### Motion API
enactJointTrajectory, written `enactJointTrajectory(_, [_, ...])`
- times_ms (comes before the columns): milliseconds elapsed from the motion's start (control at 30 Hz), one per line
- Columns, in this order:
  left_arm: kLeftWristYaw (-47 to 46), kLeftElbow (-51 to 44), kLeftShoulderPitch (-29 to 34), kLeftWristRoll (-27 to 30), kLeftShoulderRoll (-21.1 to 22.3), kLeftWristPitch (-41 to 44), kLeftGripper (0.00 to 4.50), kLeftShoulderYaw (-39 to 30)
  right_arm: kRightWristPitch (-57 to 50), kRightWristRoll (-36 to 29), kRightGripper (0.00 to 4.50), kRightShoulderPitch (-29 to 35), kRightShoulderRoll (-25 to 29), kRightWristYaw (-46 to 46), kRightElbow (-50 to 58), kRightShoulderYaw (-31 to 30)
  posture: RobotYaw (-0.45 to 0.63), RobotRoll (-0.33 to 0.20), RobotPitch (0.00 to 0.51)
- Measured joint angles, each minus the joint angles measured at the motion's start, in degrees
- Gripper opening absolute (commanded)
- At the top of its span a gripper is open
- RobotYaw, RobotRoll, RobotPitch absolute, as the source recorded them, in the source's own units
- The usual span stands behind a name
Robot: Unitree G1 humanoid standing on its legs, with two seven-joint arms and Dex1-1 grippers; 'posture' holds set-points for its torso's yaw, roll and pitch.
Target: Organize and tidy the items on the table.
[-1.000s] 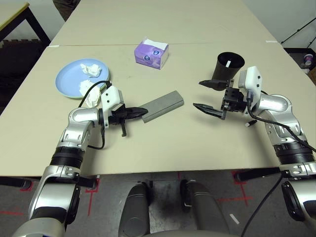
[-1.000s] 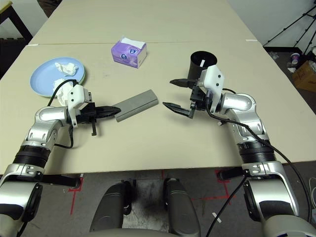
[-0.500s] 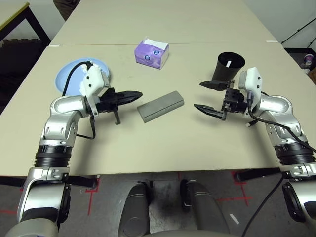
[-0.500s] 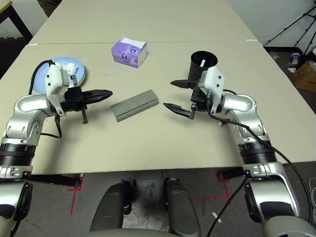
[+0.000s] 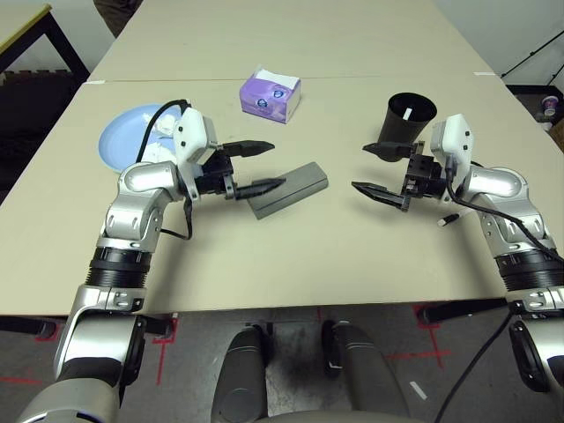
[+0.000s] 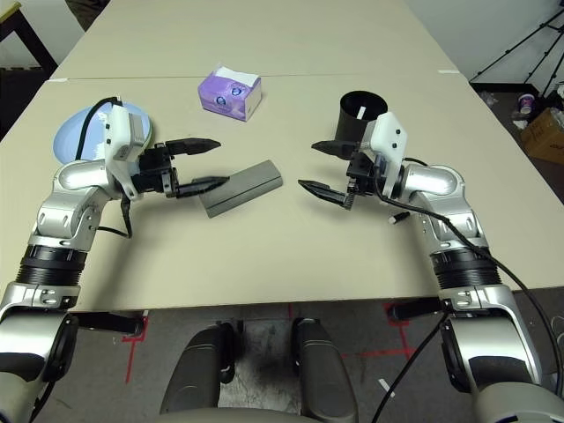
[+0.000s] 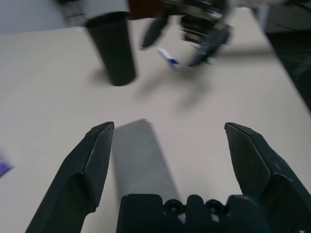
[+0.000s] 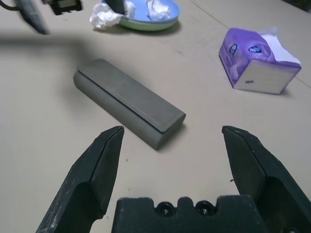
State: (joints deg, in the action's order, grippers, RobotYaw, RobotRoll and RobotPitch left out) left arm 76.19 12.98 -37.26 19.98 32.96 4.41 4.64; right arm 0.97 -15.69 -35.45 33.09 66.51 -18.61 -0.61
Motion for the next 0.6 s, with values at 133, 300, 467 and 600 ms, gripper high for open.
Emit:
enactJointTrajectory(133, [3.1,2.3,-0.3,-0.9,-0.4,-1.7,4.45,2.4,-0.8,0.6,4.50,-2.3,2.6,2.6,-1.3,-0.8,-0.06,0.000,0.178])
enactJointTrajectory(300, [3.5,5.8,-1.4,-2.2,-1.0,-4.7,4.45,2.8,-2.5,2.4,4.50,-4.1,6.5,6.3,-2.2,-2.5,-0.05,0.000,0.171])
enactJointTrajectory(467, [2.2,6.2,-1.4,-2.4,-2.6,-6.1,4.45,2.7,-6.5,5.8,4.50,-7.3,11.7,10.9,-3.1,-5.5,-0.05,0.000,0.163])
enactJointTrajectory(600, [1.1,6.1,-1.3,-2.4,-3.0,-6.3,4.45,2.7,-10.9,11.9,4.50,-11.3,14.9,11.2,-3.9,-9.3,-0.04,0.000,0.161])
